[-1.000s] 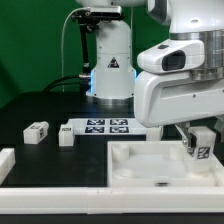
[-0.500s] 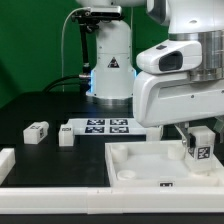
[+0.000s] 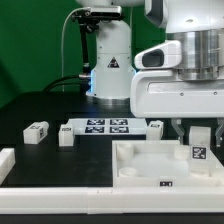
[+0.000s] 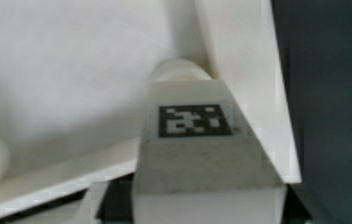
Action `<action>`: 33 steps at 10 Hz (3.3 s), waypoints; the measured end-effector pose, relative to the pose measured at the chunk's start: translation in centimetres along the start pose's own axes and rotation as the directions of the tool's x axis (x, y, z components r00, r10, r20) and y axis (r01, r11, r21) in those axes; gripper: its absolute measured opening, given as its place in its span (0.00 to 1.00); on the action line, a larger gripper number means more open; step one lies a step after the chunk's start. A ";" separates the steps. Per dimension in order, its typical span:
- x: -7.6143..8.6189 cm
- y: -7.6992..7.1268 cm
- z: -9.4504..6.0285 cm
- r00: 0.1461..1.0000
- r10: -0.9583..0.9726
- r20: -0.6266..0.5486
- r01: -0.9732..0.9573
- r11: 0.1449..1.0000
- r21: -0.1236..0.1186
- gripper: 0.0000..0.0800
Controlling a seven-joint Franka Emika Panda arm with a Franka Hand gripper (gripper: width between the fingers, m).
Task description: Assemble one leg
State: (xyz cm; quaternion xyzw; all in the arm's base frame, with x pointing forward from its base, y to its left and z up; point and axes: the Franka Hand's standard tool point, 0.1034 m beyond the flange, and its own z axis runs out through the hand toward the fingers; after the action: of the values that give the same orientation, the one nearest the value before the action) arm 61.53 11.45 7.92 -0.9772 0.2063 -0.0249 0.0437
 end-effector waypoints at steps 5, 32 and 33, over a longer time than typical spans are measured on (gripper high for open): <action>0.1 0.3 0.0 0.840 0.542 -0.019 -0.543 0.840 -0.008 0.37; -0.5 -0.2 0.3 0.988 0.145 -0.052 -0.146 0.989 -0.025 0.36; -0.5 -0.2 0.3 0.959 0.276 -0.060 -0.277 0.960 -0.023 0.36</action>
Offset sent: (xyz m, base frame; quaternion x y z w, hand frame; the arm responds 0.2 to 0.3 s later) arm 0.0007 -0.0015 -0.0075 -0.0046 0.0104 0.3367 0.9416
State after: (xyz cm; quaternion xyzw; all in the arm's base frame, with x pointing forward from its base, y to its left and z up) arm 61.19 11.80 7.62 -0.9383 0.3423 -0.0429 0.0256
